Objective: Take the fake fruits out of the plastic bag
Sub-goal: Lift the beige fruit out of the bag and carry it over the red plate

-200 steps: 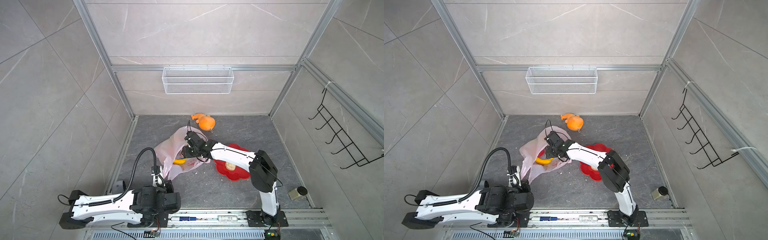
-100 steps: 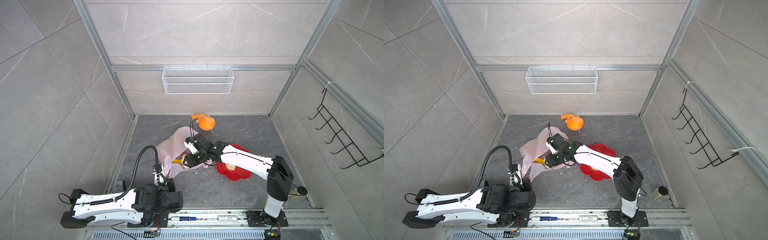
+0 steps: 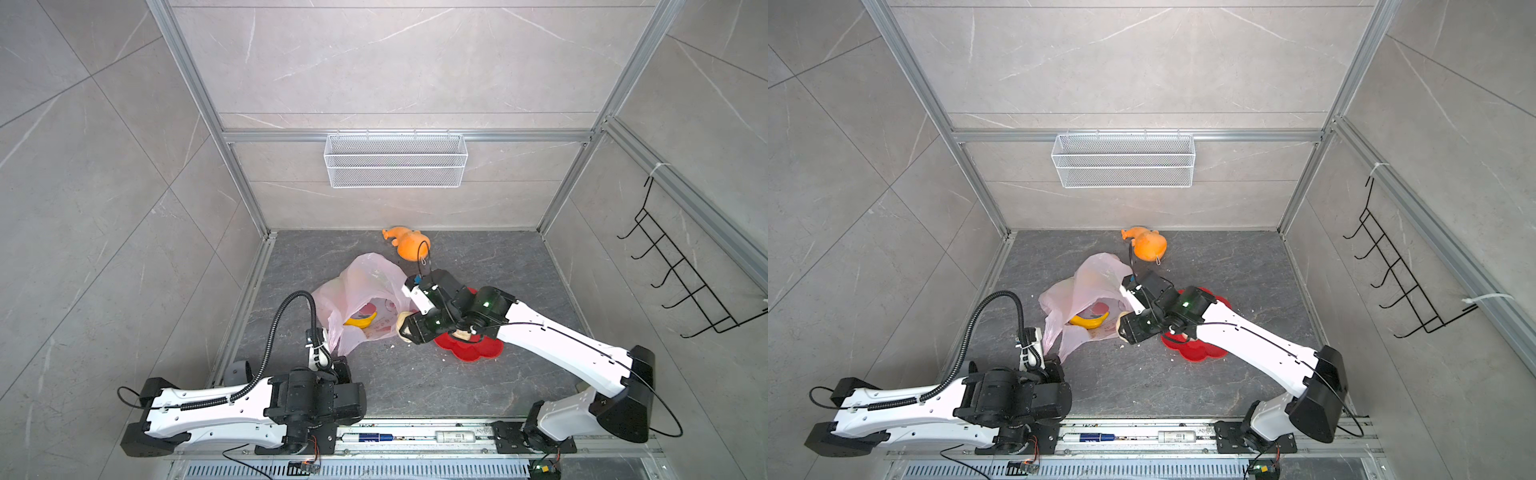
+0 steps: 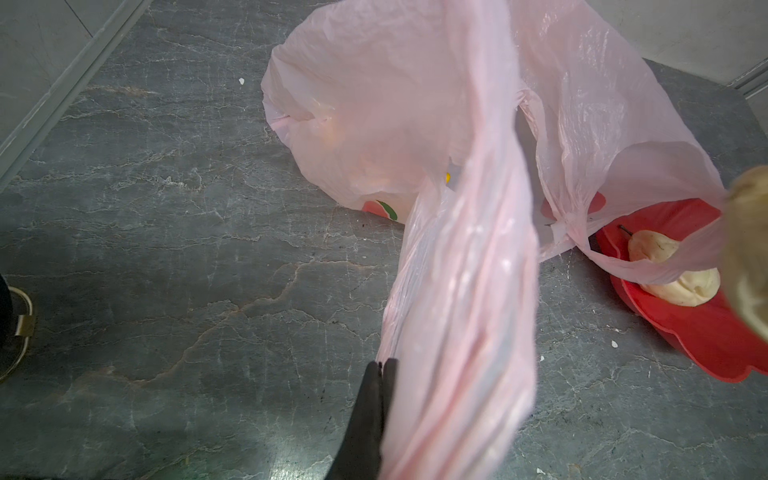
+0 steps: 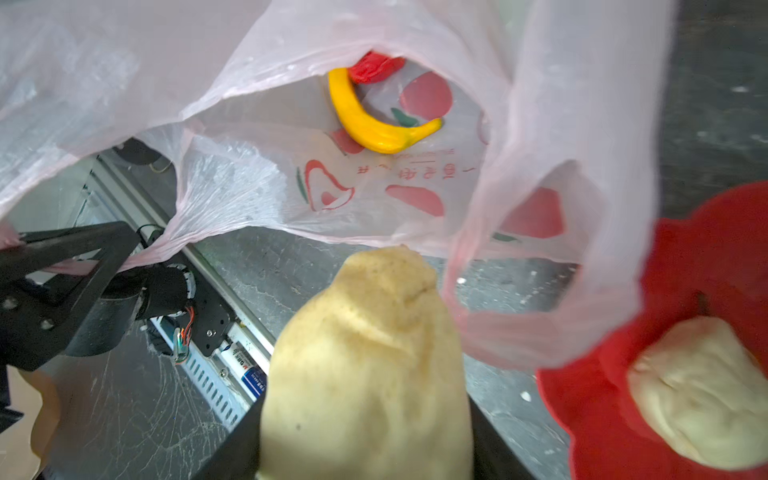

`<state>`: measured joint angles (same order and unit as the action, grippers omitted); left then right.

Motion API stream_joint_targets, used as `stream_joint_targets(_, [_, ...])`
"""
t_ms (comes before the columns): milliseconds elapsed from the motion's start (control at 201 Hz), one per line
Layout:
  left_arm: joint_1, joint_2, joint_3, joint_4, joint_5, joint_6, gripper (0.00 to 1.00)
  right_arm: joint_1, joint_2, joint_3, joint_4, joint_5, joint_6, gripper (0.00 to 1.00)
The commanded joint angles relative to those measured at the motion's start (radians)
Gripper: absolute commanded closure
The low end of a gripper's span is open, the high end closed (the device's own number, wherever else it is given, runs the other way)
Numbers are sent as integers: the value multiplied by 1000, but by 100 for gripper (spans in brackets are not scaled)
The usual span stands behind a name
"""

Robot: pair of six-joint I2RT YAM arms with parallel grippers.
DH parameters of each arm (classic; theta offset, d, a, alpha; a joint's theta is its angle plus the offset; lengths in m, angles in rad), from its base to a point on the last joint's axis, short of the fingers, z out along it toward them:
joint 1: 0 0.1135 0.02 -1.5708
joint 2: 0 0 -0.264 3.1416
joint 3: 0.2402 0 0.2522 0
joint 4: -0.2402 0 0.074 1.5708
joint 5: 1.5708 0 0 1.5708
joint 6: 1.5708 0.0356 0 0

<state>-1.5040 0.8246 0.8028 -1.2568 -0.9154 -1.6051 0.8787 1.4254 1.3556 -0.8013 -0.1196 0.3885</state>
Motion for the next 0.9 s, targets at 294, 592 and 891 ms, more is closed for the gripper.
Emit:
stream_joint_targets(294, [-1, -17, 45, -53, -59, -1, 100, -408, -56, -167, -29, 118, -65, 64])
stream_joint_targets(592, [0, -42, 38, -64, -69, -1, 100, -580, -2, -292, 42, 147, -60, 64])
stream_joint_targets(891, [-1, -53, 35, -66, -76, -1, 100, -604, 91, -377, 118, 196, -63, 64])
